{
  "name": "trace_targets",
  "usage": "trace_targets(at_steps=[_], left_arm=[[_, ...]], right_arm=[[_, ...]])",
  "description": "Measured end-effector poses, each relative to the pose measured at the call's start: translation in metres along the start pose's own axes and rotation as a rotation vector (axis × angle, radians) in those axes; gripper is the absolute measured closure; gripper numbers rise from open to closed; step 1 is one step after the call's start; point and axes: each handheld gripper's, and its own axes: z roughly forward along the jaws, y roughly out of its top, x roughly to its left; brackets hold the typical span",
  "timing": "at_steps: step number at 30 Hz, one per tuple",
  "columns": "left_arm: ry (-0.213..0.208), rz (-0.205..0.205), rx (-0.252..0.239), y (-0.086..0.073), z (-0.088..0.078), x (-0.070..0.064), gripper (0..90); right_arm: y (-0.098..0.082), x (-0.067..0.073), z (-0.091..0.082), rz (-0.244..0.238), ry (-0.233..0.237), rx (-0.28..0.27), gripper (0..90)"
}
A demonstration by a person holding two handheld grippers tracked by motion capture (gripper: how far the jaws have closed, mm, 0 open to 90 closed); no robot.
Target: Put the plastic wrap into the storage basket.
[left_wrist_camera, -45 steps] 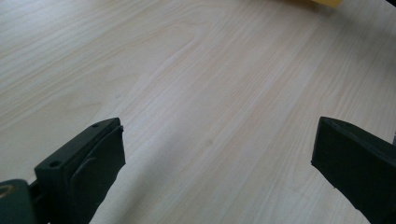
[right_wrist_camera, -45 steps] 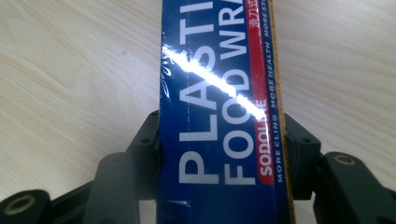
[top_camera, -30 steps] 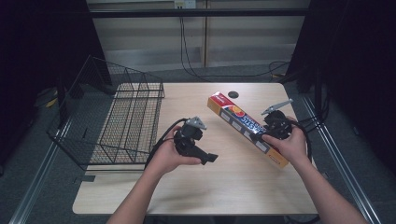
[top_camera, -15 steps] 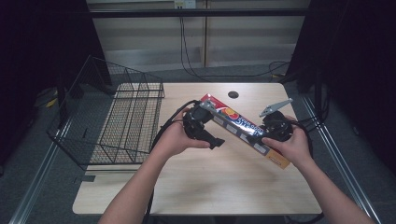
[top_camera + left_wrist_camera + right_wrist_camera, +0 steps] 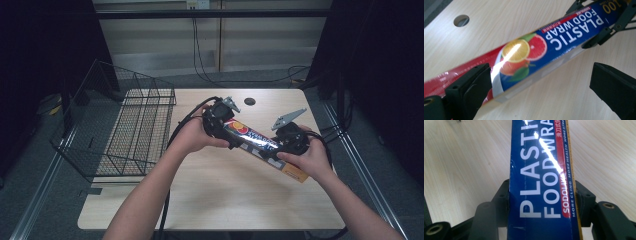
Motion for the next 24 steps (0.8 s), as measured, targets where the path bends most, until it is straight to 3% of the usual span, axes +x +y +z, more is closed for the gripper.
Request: trace_targets(at_steps=[5,8,10,15,19,24], left_arm=[[0.002,0.017,0.013,0.007,0.005,0.007,3.4],[-0.006,0.038,-0.005,0.011,0.009,0.01,3.4],[-0.016,0.032,0.002,0.013,0.013,0.013,3.1],[-0.03,0.073,0.041,0.015,0.02,0.017,3.2],[-0.063,0.101,0.047,0.014,0.026,0.017,3.1],[-0.089,0.129,0.058,0.015,0.034,0.018,3.7]], right_arm=[[0.005,0.001,0.002,-0.022,0.002,-0.005,44.6],[0.011,0.004,0.004,-0.04,0.01,0.008,44.6],[0.012,0.005,0.004,-0.039,0.013,0.009,44.6],[0.018,0.006,0.006,-0.061,0.023,0.011,44.6],[0.02,0.003,0.008,-0.095,0.024,0.016,44.6],[0.023,0.001,0.009,-0.104,0.032,0.023,44.6]])
